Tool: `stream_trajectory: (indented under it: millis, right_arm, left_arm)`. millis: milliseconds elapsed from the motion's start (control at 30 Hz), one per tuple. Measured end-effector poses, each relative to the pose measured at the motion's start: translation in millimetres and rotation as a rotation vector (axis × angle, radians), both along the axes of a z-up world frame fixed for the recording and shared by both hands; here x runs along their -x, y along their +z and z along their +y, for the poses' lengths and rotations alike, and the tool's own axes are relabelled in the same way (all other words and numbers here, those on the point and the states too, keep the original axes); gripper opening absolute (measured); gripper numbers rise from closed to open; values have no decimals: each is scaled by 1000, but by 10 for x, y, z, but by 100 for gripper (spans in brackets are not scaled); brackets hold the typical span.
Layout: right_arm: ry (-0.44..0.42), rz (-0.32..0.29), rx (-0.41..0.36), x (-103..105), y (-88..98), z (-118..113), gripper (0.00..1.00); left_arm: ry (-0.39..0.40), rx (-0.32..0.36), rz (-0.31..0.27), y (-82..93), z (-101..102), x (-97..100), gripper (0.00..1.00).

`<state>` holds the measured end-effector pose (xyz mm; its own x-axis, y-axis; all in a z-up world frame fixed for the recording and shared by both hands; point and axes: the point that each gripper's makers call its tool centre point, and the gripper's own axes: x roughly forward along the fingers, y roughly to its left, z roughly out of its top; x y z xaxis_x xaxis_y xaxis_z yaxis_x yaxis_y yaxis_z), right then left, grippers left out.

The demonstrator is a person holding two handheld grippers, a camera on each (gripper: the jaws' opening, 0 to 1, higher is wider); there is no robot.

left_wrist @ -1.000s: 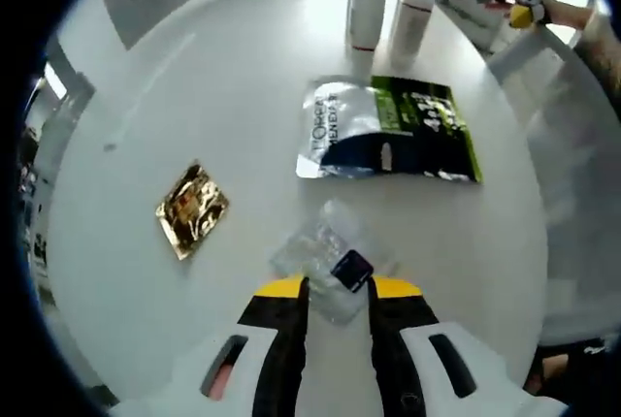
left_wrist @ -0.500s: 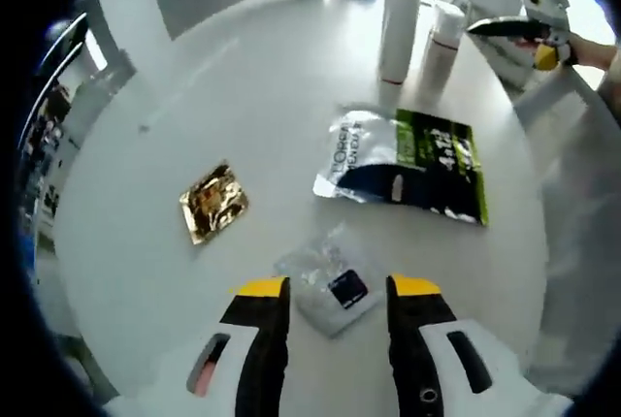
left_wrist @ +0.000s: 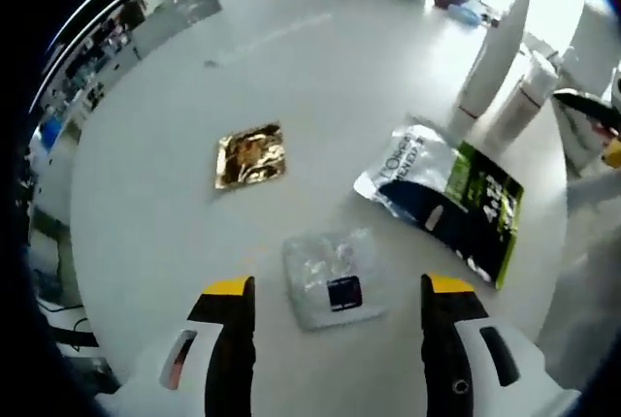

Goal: Arrange the skincare products in the storage area until every visible bottle or jar stands upright without overlapping.

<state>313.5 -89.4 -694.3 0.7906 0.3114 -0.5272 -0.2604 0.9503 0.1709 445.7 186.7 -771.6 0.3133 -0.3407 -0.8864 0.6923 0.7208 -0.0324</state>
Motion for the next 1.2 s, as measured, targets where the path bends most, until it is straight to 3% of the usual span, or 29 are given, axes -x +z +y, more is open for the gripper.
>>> stream_trajectory:
  millis: [167,367,567,800,1100,1200]
  right_arm:
    - [-1,1,-1,-1,-3,-3,94]
    - [-1,1,-1,-1,-3,-3,94]
    - [-1,-1,0,-4,-2,-4,94]
    - [-1,-2,2,-4,-2,-8,94]
    - [0,-5,3,-4,8,-8,94]
    - [0,-6,3,-4,9,-7,94]
  left_arm:
    - [90,-20,7,-42,30,2,63]
    - [122,-33,-3,-69,21,26,57]
    - [136,-22,-16,-62,28,4,56]
    - [141,-12,-27,-45,33,-28,38]
    - [127,-5,-39,-36,34,-33,37]
    - [89,-22,-44,-24,39,-29,37]
